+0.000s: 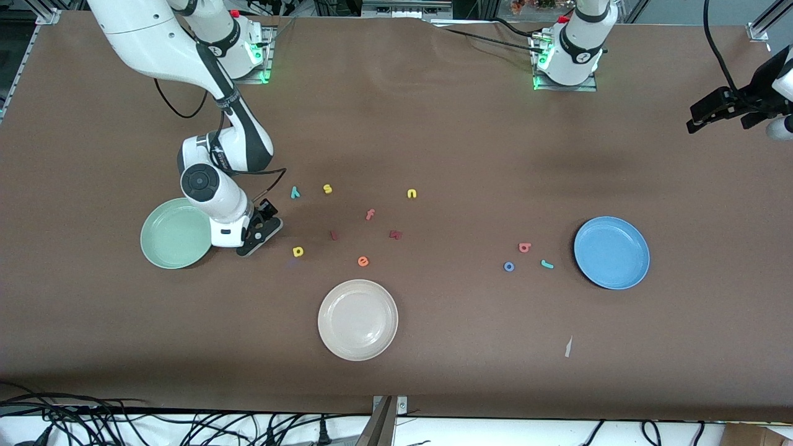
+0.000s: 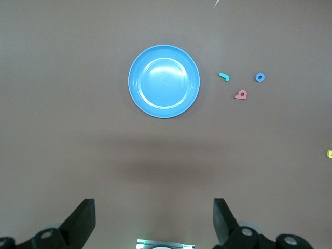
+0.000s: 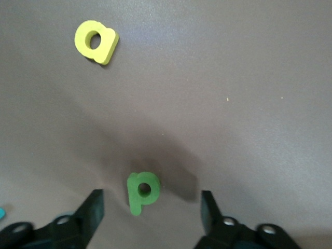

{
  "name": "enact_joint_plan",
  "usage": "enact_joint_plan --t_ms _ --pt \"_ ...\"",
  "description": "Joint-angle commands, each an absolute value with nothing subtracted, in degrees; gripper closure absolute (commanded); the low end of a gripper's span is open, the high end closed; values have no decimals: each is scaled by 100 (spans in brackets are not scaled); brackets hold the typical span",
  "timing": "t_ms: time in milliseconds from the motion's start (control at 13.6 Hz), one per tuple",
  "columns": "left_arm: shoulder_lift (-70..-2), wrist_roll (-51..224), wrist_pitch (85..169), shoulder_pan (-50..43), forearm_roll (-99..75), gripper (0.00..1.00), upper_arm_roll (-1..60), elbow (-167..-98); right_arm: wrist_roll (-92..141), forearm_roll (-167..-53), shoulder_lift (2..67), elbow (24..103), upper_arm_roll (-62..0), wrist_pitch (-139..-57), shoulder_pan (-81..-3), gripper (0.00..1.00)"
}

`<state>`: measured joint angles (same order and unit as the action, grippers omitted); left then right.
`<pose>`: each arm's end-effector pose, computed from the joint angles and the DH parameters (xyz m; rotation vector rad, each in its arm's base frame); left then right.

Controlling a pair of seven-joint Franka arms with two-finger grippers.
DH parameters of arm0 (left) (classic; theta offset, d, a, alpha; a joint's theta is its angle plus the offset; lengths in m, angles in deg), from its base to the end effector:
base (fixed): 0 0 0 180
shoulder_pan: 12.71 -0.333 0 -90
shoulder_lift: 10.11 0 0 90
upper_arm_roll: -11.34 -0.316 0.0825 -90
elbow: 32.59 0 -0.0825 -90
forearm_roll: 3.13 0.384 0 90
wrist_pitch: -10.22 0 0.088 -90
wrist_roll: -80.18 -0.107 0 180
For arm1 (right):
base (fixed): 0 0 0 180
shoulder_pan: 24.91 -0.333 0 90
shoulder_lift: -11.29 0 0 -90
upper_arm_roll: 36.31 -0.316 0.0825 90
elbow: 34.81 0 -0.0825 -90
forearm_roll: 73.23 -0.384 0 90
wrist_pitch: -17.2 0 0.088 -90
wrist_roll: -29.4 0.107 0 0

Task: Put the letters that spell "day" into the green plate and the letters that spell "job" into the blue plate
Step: 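Lower the right gripper and grasp the green letter p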

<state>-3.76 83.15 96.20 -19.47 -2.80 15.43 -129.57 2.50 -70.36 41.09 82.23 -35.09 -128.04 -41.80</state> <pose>0.5106 0.0224 0.6205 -3.1213 -0.1552 0.1273 0.5705 0.1607 0.1805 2.8681 1.1910 -0.0491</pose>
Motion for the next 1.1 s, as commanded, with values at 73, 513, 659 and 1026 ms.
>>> enact_joint_plan --t_ms 73,513,659,1026 --pt "-343 8246 9547 -1982 -418 0 1547 -12901 180 -6919 4117 8287 -3499 -12940 -4178 35" --pt "-343 8246 9538 -1991 -418 0 1547 -12901 197 -6919 4135 8252 -3499 -12966 -4214 45" --pt "-343 8246 9547 -1982 -418 0 1547 -12901 241 -6919 4187 8235 -3508 -13001 -4231 46" --pt "-343 8246 9547 -1982 -418 0 1547 -12901 259 -6919 4232 8235 -3517 -13089 -4240 50"
